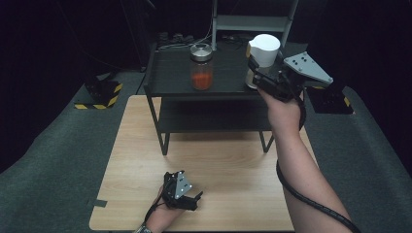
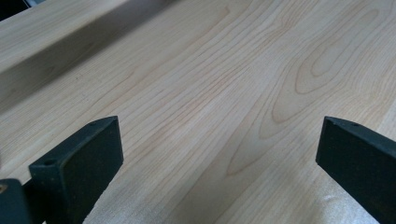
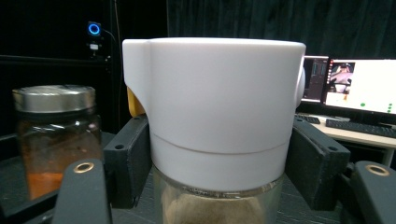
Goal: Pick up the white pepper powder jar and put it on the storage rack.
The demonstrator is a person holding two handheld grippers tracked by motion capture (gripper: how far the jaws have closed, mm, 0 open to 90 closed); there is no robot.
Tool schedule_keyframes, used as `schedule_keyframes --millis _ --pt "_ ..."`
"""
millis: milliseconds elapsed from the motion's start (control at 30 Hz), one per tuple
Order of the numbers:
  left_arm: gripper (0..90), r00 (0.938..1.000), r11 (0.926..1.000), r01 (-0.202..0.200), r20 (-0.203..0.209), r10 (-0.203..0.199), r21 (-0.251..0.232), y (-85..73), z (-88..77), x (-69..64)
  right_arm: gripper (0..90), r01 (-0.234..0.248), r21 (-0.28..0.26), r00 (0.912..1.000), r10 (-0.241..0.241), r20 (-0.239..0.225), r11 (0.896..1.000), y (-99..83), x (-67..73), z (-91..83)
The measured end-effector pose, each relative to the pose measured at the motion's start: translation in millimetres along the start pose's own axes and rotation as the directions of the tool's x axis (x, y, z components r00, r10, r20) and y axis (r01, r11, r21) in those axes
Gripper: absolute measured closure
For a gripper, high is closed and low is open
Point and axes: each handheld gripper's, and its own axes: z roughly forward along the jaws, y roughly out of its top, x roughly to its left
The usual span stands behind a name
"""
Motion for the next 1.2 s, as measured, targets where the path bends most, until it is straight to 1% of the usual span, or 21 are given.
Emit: schedule_keyframes --millis 133,567,733,1000,1133,1200 --pt "0.9 1.0 1.0 0.001 0.002 -0.001 0.001 0.1 0.0 0.5 30.0 0.009 0.0 1.0 -0.009 -0.004 1.0 -2.4 -2.7 4.4" --pt "1.0 1.0 1.0 -0.001 -0.001 0.001 0.0 0.0 0.0 -0.3 29.9 0.005 0.014 0.9999 -0.005 -0.016 1.0 -4.1 -7.1 11.2" --pt "0.9 1.0 1.0 0.0 0.0 0.0 -0.001 -0.2 0.0 -0.1 29.7 -0.014 0.011 0.9998 0.014 -0.017 1.0 -6.3 -9.3 13.2" --pt "0.9 1.0 1.0 0.001 0.001 -0.001 -0.001 -0.3 0.0 0.2 29.2 -0.008 0.016 0.9999 0.008 -0.012 1.0 -5.4 -8.3 14.2" --pt "1.0 1.0 1.0 -0.002 0.0 0.002 -0.001 -0.1 0.1 -0.4 26.9 0.002 0.024 0.9999 -0.001 -0.013 1.0 -3.6 -7.3 14.0" --pt "1.0 1.0 1.0 -0.004 -0.001 0.004 0.001 0.2 0.1 -0.5 23.7 0.005 0.025 0.9999 -0.005 -0.009 1.0 -2.8 -6.9 13.4"
